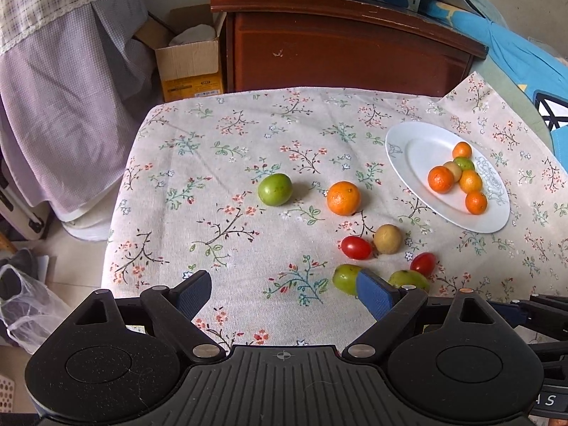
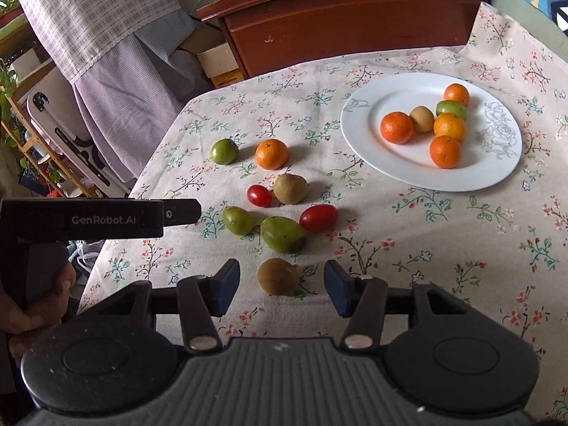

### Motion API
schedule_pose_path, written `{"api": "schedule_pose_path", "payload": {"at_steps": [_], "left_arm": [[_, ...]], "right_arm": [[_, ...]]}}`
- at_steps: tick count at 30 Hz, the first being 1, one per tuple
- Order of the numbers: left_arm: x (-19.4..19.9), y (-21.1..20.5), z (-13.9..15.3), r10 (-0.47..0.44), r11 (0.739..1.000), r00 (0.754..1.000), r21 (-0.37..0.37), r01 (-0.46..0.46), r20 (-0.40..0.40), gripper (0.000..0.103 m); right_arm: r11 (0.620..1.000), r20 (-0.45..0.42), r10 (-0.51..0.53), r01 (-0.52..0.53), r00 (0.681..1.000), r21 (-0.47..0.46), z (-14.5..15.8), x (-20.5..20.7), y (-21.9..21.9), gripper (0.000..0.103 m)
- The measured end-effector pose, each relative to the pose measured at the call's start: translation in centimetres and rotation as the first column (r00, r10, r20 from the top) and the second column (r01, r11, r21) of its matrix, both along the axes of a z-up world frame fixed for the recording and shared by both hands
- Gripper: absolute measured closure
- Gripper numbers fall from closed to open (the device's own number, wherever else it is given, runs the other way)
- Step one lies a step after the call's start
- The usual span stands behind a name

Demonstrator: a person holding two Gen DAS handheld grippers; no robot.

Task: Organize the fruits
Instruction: 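Grasp a green-yellow fruit with the left gripper while the right gripper grasps a brown kiwi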

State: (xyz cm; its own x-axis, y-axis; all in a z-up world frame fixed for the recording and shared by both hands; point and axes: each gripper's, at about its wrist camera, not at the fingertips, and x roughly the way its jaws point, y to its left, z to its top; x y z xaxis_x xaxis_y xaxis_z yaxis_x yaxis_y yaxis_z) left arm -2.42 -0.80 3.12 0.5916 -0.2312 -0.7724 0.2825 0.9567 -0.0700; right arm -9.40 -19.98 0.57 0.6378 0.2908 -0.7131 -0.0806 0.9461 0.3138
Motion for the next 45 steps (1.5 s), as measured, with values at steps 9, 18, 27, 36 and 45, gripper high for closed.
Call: {"api": "schedule_pose_path", "payload": {"at_steps": [9, 18, 27, 36, 45], "left_arm": [[0.2, -0.3, -0.6, -0.002, 1.0, 1.0, -0.006, 0.002, -0.007, 0.013], [0.0, -1.7, -1.1, -0.078, 0.997, 0.997, 0.002, 0.078, 0.01, 0.015], [0.1, -3.1, -2.7, -0.173, 0.984, 0.985, 0.044, 0.172, 0.001, 0.033], [0.6, -3.7, -3.2, -0.198, 0.98, 0.98, 0.02, 0.197, 0.028, 0.042], [0.5, -4.1, -3.3, -0.217, 0.976, 0.975, 0.028, 0.216, 0.042, 0.059]], "right_arm": [[0.998, -0.011, 0.045, -0.046, 0.999, -0.039, -1.1, 0.4, 1.1, 0.066], [0.997, -0.001, 0.022, -0.022, 1.0, -0.077, -0.7, 0.4, 0.8, 0.075], [0.996, -0.024, -0.092, 0.091, 0.996, -0.017, -0.1, 0.9, -1.8, 0.075], [0.995, -0.044, -0.103, 0.103, 0.994, -0.004, -0.4, 1.0, -2.0, 0.075], [0.994, -0.062, -0.113, 0.113, 0.992, 0.002, -0.7, 1.2, -2.2, 0.075]]}}
